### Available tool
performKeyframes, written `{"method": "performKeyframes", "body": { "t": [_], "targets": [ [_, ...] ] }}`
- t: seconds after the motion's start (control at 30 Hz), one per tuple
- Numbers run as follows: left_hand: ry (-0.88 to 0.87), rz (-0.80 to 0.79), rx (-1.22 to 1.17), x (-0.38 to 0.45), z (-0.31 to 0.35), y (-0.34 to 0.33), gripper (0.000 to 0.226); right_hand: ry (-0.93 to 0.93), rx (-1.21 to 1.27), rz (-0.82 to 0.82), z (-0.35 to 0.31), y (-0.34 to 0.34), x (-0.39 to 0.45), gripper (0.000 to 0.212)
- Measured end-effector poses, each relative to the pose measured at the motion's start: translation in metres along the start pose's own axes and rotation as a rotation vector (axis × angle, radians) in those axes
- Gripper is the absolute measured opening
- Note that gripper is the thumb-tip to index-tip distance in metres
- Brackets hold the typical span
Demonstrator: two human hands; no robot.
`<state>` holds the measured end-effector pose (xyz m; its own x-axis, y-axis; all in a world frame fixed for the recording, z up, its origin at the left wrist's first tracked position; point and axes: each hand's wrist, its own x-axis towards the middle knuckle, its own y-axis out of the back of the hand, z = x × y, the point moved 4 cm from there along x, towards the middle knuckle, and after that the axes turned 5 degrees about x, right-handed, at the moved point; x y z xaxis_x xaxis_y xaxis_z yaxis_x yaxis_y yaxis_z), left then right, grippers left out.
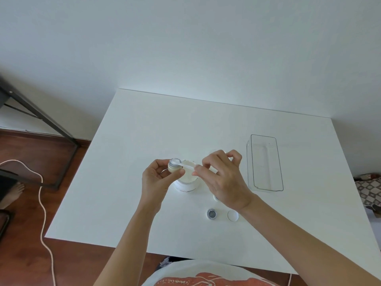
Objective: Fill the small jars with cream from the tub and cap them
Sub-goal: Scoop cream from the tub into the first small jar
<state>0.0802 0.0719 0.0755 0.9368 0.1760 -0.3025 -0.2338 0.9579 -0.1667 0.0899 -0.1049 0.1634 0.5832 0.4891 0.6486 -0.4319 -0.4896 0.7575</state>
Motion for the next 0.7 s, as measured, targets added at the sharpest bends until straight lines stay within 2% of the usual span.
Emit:
{"method": "performKeyframes", "body": {
  "t": [0.2,0.3,0.4,0.5,0.6,0.7],
  "targets": [
    [0.003,0.008,-0.001,0.001,0.000,0.001,0.032,0.020,-0.003,0.022,0.004,0.006,-0.006,0.011],
    [-0.001,0.007,-0.013,0.001,0.000,0.002,0.034,-0.030,0.026,0.044,0.007,0.011,-0.006,0.014],
    [-0.003,0.004,-0.023,0.002,0.000,0.003,0.033,-0.221,0.139,0.072,0.015,0.014,-0.005,0.016],
    [-0.004,-0.005,-0.028,0.002,0.000,0.004,0.034,-0.520,0.278,0.065,0.029,0.010,-0.006,0.016],
    [-0.003,-0.018,-0.022,0.001,0.000,0.006,0.033,-0.677,0.283,-0.111,0.038,-0.007,-0.011,0.019],
    [-0.001,-0.045,-0.016,-0.001,0.000,0.006,0.034,-0.620,0.177,-0.331,0.036,-0.030,-0.016,0.019]
  ]
}}
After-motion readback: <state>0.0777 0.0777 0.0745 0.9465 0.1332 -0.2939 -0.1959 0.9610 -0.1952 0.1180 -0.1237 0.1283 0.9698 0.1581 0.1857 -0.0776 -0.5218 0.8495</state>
